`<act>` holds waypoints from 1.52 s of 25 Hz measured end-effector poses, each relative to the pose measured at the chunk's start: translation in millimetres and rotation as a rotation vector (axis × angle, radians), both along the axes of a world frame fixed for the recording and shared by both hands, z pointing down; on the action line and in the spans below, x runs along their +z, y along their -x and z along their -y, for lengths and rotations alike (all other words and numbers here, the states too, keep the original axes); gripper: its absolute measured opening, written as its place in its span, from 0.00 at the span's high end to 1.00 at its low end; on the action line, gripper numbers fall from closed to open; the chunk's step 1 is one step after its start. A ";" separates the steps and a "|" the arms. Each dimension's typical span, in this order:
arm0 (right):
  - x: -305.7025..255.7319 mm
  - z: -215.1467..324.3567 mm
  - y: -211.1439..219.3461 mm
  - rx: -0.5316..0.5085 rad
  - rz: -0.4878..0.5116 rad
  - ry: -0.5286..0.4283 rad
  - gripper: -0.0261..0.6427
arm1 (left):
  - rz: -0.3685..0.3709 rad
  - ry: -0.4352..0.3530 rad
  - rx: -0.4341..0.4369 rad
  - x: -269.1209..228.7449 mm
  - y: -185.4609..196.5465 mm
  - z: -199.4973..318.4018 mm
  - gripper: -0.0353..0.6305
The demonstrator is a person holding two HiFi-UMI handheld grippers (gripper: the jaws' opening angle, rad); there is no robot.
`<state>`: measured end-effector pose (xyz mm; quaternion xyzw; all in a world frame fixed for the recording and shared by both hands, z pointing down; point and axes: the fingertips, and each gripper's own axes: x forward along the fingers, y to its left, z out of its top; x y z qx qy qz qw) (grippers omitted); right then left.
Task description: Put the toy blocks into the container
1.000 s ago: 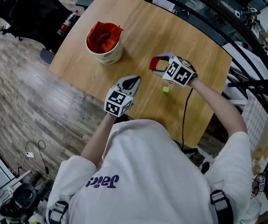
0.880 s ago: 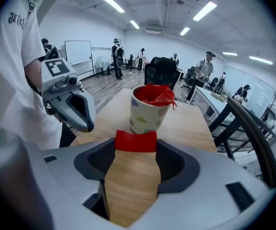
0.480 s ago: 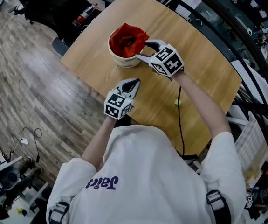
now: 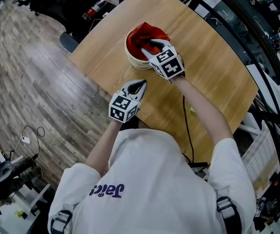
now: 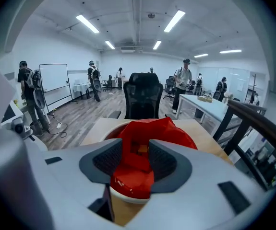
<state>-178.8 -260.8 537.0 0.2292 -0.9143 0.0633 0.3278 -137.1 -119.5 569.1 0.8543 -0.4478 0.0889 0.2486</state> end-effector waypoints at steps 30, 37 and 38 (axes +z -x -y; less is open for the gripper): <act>93.5 -205.4 -349.6 0.051 -0.312 0.201 0.67 | 0.023 -0.030 0.375 -12.3 -188.2 -21.9 0.94; 140.0 -217.6 -366.6 -0.115 -0.462 0.182 0.67 | 0.068 -0.043 0.428 -13.5 -215.7 -42.2 0.94; 145.5 -216.9 -365.7 -0.136 -0.472 0.183 0.67 | 0.076 -0.043 0.430 -13.5 -216.6 -46.2 0.94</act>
